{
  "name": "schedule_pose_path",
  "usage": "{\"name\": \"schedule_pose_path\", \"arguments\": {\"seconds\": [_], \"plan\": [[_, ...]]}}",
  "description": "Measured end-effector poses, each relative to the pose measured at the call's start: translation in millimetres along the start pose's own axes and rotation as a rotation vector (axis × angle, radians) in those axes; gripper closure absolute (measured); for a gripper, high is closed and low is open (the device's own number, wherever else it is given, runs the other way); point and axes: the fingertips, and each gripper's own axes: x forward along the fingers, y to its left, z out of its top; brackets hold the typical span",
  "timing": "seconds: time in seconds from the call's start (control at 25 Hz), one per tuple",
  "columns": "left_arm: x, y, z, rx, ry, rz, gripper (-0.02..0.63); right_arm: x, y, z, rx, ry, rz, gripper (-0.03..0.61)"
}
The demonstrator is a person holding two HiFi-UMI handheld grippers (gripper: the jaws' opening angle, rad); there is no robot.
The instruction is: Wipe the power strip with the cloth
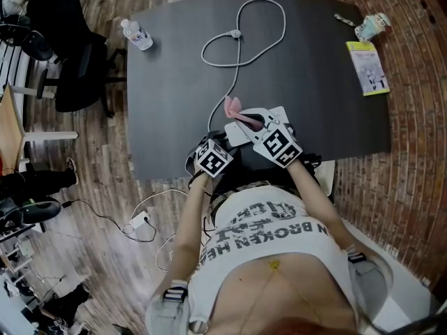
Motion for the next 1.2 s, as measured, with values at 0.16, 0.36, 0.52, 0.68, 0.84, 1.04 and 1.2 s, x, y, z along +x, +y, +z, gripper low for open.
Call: {"name": "schedule_pose_path", "arguments": {"seconds": [0.16,0.36,0.52,0.68,0.84,1.04,1.2], "plan": [[1,0,1,-0.01,-0.002,0.002,0.353,21,16,-27,-0.027,0.1,0.091,0.561],[2,0,1,-0.015,0.004,0.011,0.353,41,29,-55,-0.058,0.204,0.158,0.561],[2,0,0,-0.017,0.013,0.01,0.353,55,43,-69,-0.047,0.253,0.242,0.561],[2,0,1,-0.018,0.011,0.005,0.353,68,52,-83,-0.026,0.292,0.283,0.561],[3,-1,2,-0.018,0.013,0.004,0.353,73,55,-91,-0.018,0.304,0.281,0.561],[2,-1,2,-0.02,0.013,-0.001,0.353,75,54,-92,-0.003,0.331,0.277,0.561],[3,0,2,-0.019,0.011,0.001,0.353,75,53,-92,0.001,0.322,0.26,0.561]]}}
